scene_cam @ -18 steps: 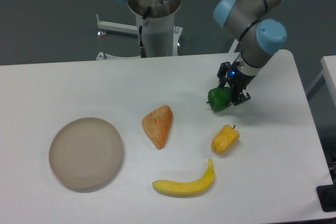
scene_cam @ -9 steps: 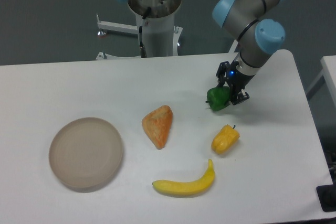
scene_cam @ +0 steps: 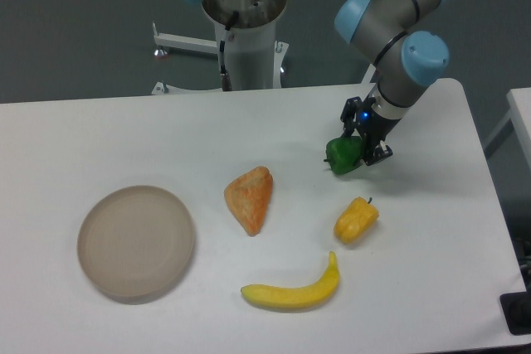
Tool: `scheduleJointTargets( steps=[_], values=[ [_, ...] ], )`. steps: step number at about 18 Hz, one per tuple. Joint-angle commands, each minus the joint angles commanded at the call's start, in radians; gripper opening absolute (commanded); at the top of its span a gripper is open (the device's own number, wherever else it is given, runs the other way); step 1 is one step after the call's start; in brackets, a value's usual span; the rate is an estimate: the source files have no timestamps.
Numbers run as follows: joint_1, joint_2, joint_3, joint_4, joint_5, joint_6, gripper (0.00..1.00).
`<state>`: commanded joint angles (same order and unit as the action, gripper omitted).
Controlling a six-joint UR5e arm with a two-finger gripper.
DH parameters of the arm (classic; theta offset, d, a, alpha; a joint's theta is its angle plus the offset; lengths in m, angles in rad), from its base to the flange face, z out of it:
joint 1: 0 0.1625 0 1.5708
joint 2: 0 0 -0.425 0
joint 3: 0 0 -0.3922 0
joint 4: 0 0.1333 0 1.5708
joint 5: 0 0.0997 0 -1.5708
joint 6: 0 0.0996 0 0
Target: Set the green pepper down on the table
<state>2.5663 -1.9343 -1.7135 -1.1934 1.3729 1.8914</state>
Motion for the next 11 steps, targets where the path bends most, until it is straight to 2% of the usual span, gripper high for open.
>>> scheduleJointTargets(
  steps=[4,6,7,11],
  values=[
    [0.000,0.002,0.011,0.003,0.000,0.002,0.85],
    [0.002,0.003,0.017,0.003,0.000,0.000,0.97],
    [0.002,0.009,0.023,0.005,0.000,0.000,1.00],
    [0.003,0.017,0.058,0.008,0.006,0.000,1.00]
  ],
)
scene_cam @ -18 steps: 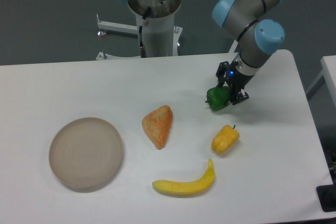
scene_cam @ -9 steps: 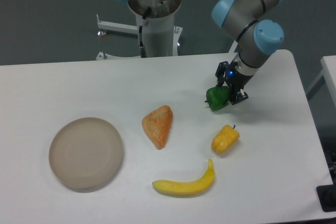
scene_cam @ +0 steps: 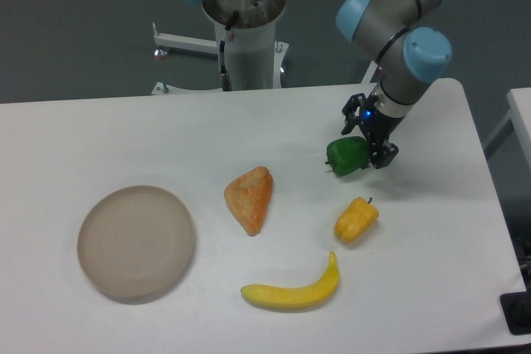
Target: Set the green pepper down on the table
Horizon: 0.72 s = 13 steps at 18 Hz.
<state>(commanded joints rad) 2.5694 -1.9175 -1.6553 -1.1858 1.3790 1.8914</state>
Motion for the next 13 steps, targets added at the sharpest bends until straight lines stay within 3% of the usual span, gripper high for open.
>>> scheduleJointTargets(
  steps=[6,13],
  values=[
    [-0.006,-0.005,0.110,0.031,0.081,-0.002,1.00],
    [-0.055,-0.074,0.264,0.029,0.187,-0.113,1.00]
  ],
)
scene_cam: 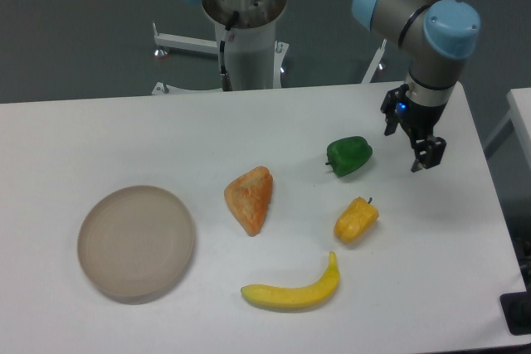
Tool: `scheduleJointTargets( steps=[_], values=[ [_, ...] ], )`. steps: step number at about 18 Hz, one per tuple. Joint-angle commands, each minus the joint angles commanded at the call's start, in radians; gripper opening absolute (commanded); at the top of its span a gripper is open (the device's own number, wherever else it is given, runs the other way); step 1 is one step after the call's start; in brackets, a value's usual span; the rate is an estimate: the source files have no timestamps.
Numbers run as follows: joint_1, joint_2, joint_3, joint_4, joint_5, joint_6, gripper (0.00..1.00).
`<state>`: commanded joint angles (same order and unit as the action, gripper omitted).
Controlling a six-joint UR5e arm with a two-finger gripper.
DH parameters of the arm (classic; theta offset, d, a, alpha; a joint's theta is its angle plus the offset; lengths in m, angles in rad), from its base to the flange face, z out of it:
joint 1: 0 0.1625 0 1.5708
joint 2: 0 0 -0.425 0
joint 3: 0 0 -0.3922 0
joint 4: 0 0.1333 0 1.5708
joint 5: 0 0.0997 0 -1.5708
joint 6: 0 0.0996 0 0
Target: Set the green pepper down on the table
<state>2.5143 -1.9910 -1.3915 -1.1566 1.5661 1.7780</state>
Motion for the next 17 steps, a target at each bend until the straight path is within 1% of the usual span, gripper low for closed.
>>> scheduleJointTargets(
  steps=[6,9,17],
  values=[
    [-0.029,-0.041,0.078,-0.002,0.006,-0.064,1.00],
    [-0.045,-0.058,0.107,-0.002,0.006,-0.083,1.00],
    [-0.048,-0.066,0.114,-0.002,0.003,-0.100,1.00]
  ],
)
